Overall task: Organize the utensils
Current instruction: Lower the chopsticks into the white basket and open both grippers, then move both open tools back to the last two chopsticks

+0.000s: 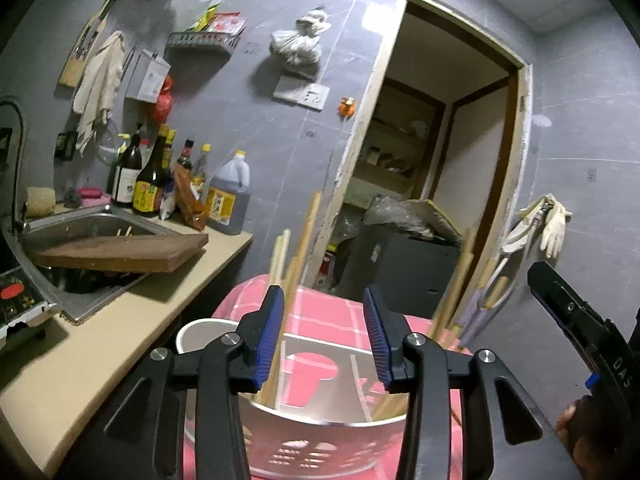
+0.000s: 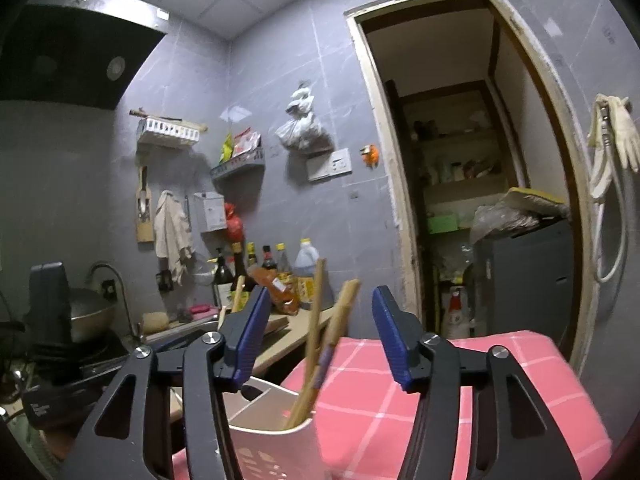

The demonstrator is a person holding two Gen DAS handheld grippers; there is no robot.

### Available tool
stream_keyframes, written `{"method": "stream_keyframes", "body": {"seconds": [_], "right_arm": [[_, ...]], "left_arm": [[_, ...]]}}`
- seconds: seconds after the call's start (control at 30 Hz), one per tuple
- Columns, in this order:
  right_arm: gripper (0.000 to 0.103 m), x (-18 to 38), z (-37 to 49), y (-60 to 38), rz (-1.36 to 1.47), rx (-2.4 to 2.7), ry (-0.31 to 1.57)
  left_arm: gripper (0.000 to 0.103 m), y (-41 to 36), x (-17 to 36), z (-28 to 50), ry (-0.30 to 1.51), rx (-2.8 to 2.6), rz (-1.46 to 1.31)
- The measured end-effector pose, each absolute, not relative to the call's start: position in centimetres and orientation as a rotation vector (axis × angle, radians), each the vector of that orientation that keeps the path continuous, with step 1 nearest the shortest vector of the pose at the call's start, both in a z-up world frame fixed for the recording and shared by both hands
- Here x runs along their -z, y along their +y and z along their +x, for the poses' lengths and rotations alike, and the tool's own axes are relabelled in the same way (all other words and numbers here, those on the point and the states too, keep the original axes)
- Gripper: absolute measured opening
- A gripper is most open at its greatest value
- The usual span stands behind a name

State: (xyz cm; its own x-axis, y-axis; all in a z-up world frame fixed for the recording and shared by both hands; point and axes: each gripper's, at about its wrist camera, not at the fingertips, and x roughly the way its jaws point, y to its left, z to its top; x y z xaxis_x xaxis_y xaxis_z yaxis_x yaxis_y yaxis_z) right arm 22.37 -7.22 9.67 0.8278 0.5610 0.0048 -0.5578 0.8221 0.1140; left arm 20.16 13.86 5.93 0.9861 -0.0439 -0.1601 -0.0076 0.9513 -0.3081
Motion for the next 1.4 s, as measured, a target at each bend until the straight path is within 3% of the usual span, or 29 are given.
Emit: {"method": "stream_keyframes", "body": {"seconds": [0.07, 0.13, 0.33, 0.53, 0.6, 0.7, 1.03, 1.4], "right_arm": [[0.059, -9.9, 22.0, -8.2, 0.109, -0.577, 0.026], [0.074, -10.1, 21.6, -9.4, 0.104, -0.556, 0.023], [0.085, -10.0, 20.2, -13.1, 0.076, -0.481, 0.032], [0.103, -9.6, 19.3, -16.6, 0.052, -0.414, 0.048], [0.103, -9.5, 19.0, -17.4, 0.040, -0.399, 0.060], [0.103, -9.0, 18.8, -18.6, 0.019, -0.374, 0.085], [0.103, -6.4, 19.2, -20.9, -0.032, -0.357, 0.241], [0.103, -2.4, 22.7, -21.1, -0.058, -0.372, 0.558]], "left_arm": [[0.036, 13.2, -6.3, 19.8, 0.163, 0.024, -0.301], [0.038, 12.5, -6.7, 19.5, 0.160, 0.031, -0.289], [0.050, 10.2, -7.2, 18.8, 0.162, 0.069, -0.269], [0.076, 7.4, -6.7, 18.7, 0.189, 0.107, -0.258], [0.086, 6.6, -6.3, 18.7, 0.202, 0.121, -0.262], [0.089, 4.8, -5.3, 18.8, 0.241, 0.152, -0.244], [0.091, -0.4, -1.6, 19.2, 0.419, 0.253, -0.190], [0.091, -3.0, 2.5, 21.0, 0.686, 0.204, -0.143]]}}
